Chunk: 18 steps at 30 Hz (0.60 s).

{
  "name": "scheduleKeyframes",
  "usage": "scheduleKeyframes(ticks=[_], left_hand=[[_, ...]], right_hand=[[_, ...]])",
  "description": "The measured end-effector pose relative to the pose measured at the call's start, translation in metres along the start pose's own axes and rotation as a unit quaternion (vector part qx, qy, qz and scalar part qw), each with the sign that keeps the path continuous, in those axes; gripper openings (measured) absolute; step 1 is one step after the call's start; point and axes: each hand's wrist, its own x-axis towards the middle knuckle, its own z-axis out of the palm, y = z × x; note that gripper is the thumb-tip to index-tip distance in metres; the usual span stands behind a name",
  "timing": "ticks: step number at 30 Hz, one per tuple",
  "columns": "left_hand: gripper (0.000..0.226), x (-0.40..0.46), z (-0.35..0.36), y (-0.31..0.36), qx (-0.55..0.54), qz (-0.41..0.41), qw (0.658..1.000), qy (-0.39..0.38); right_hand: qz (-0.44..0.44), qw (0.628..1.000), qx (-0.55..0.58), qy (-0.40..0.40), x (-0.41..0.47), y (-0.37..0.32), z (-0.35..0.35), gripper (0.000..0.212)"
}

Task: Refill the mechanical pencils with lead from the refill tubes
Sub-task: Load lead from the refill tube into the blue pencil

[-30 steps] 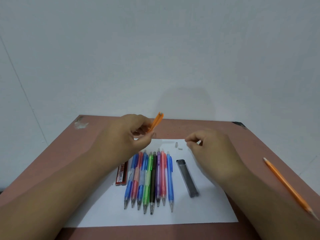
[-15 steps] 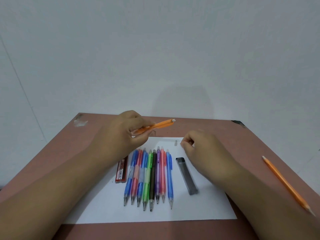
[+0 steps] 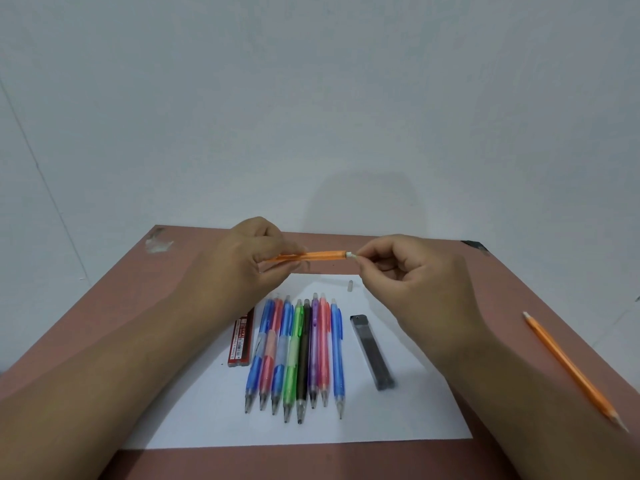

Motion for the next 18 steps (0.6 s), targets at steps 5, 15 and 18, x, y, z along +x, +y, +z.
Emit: scheduleKeyframes(ticks=[5, 15, 18], left_hand=[[0.048, -0.0003, -0.0008, 0.0003, 0.001, 0.03, 0.999, 0.017], [0.04, -0.0002, 0.0001, -0.0001, 0.003, 0.031, 0.999, 0.034], [0.041, -0.0005, -0.0004, 0.0013, 0.0, 0.034, 0.999, 0.04]], right_hand=[[0.001, 1.0, 0.002, -0.01, 0.0001, 0.0014, 0.0016, 0.017], [-0.014, 1.0, 0.002, 0.003, -0.0004, -0.0012, 0.0001, 0.017], [-0.011, 1.0, 0.003, 0.0, -0.0004, -0.0004, -0.0003, 0.017]])
